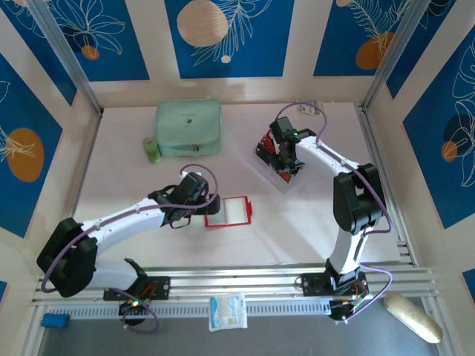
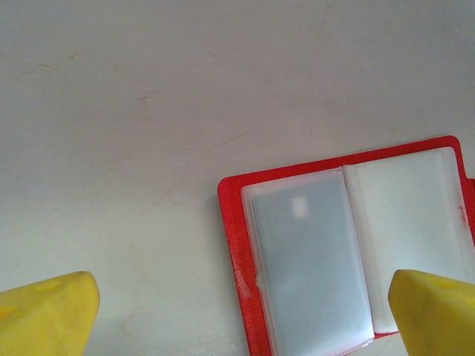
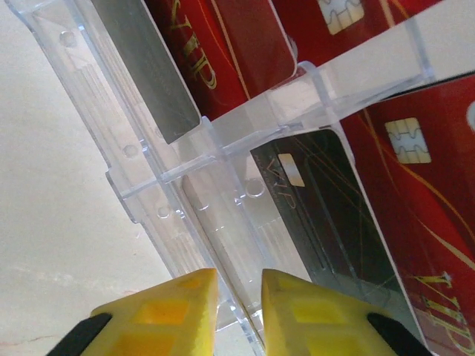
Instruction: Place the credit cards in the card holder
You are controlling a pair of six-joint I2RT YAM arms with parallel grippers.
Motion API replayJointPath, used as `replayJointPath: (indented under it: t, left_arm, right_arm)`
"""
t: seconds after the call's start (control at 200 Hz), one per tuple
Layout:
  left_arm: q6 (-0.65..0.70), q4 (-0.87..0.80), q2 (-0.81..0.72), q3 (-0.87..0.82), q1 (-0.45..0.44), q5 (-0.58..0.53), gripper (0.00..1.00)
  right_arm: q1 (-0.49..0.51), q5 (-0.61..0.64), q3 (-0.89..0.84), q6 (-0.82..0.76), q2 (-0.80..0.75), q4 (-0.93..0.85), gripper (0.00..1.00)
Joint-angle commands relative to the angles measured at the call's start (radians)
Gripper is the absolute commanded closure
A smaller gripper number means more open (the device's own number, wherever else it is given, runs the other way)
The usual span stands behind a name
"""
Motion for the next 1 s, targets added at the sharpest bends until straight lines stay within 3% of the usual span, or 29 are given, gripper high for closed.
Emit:
replayJointPath:
  t: [0.0,0.305,0.605,0.8,0.995]
  left_arm:
    - [0.018,-0.008,-0.012,-0.011,0.006,-0.005,0.0]
    - [0.02,-0.013,-0.013,-0.003,0.005,-0.005,0.0]
    - [0.045,-0.027,0.024,0.025,0.005,0.001,0.0]
    - [0.066,-0.036,0.078,0.054,0.006,0.012,0.0]
    - [0.08,-0.037,0.131,0.072,0.004,0.017,0.0]
  right_arm:
    - [0.006,0.004,0.02,-0.022,-0.003,-0.018,0.82]
    - [0.04,0.044,0.014,-0.118,-0.049,-0.002,1.0]
    - [0.104,0.032,0.052,-0.087,-0.165,-0.04,1.0]
    - [0.131,-0.187,-0.018,0.087,-0.283,0.042,1.0]
    - [0.132,-0.518,-0.289,0.388,-0.397,0.403,1.0]
